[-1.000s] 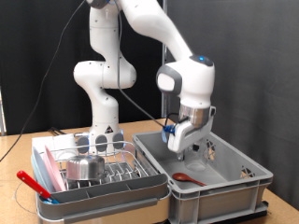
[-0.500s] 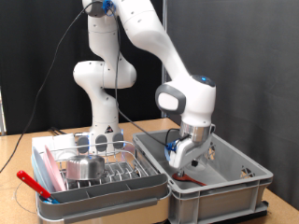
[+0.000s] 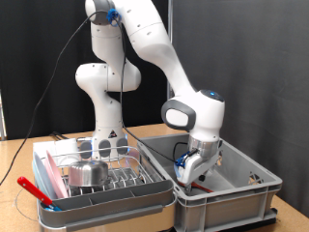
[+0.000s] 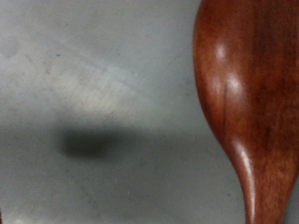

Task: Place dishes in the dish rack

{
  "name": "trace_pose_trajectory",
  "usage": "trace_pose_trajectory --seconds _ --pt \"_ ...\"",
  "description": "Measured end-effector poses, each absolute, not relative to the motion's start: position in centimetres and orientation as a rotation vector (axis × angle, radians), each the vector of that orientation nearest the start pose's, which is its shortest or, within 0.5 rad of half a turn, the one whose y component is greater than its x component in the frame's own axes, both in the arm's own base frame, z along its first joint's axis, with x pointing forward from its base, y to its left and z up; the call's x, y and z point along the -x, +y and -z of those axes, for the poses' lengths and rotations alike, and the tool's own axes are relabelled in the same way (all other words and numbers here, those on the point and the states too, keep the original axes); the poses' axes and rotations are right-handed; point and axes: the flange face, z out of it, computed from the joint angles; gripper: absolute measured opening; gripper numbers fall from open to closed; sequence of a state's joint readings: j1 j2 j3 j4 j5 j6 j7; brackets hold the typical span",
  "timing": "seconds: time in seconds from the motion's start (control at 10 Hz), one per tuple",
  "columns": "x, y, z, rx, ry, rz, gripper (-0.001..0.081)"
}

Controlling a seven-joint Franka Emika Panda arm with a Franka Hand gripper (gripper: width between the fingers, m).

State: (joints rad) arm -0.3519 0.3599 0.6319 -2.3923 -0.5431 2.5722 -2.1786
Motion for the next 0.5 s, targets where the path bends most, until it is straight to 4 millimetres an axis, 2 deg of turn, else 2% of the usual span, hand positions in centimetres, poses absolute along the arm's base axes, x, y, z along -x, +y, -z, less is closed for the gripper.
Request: trace_pose_trajectory --seconds 0.5 --pt "-46.3 16.2 -17.6 -0.365 3.119 0.164 0.0809"
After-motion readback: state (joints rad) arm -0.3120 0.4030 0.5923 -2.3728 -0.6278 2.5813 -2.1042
